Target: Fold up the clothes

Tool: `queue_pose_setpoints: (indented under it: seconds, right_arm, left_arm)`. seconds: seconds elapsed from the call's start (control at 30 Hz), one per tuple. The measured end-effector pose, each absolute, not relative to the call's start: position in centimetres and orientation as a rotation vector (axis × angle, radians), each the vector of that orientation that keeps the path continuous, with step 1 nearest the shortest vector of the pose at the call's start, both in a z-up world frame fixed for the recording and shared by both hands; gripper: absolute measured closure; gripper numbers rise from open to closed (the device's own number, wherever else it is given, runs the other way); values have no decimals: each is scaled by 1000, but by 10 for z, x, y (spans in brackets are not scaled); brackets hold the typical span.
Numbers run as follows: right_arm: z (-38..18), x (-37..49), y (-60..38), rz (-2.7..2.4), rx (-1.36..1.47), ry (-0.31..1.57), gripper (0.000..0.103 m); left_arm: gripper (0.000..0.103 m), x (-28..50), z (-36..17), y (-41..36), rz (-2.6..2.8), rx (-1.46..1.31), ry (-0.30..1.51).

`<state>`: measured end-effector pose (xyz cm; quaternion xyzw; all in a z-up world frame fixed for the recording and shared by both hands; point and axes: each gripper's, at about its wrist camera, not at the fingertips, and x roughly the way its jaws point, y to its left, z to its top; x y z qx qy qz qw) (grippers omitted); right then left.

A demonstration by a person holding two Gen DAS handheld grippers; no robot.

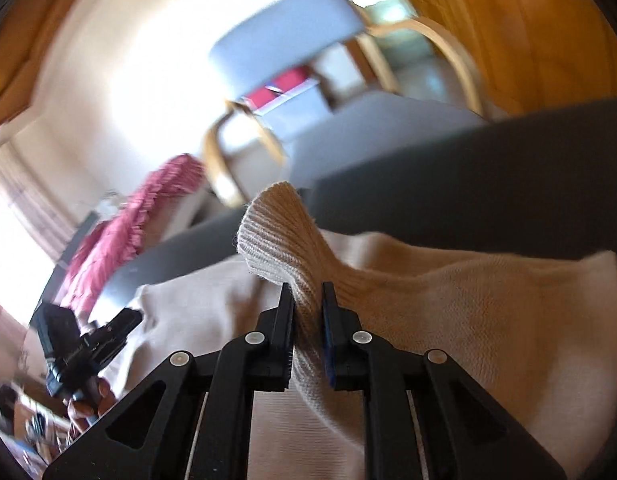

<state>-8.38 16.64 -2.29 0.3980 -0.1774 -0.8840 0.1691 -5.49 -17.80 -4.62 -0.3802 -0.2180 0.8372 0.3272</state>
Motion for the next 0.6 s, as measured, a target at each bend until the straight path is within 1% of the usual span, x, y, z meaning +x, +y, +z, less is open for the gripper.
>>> queue_pose_setpoints:
  seconds: [0.13,0.2,0.27,0.33,0.37,0.4,0.43,0.57,0.6]
  right_arm:
    - [-26,-78,170,-2411,1052,-641,90]
    - [-28,-75,172,-2358,1011,-706,90]
    - [-31,-74,177,-2309,988,-766,90]
    - [-35,-74,183,-2273,981,-807,90]
    - [-37,-75,184,-2258,981,-822,90]
    - [-39,-76,184,-2244,987,-835,90]
    - [-40,-77,183,-2232,994,-844,90]
    - [-35,-79,175,-2234,1000,-796,89]
    - [-34,-79,173,-2236,998,-780,87]
  left_arm:
    - [78,-44,-29,-144,2100,-966,-461]
    - [78,-48,-28,-118,2048,-1037,-429]
    - [76,-58,-30,-93,2004,-1100,-454]
    - [73,-73,-34,-74,1982,-1141,-502]
    - [68,-81,-36,-65,1973,-1159,-529]
    - [66,-87,-39,-59,1964,-1180,-552]
    - [66,-92,-42,-54,1955,-1202,-574]
    - [62,-108,-50,-41,1950,-1244,-635]
    - [61,-109,-49,-40,1954,-1228,-638]
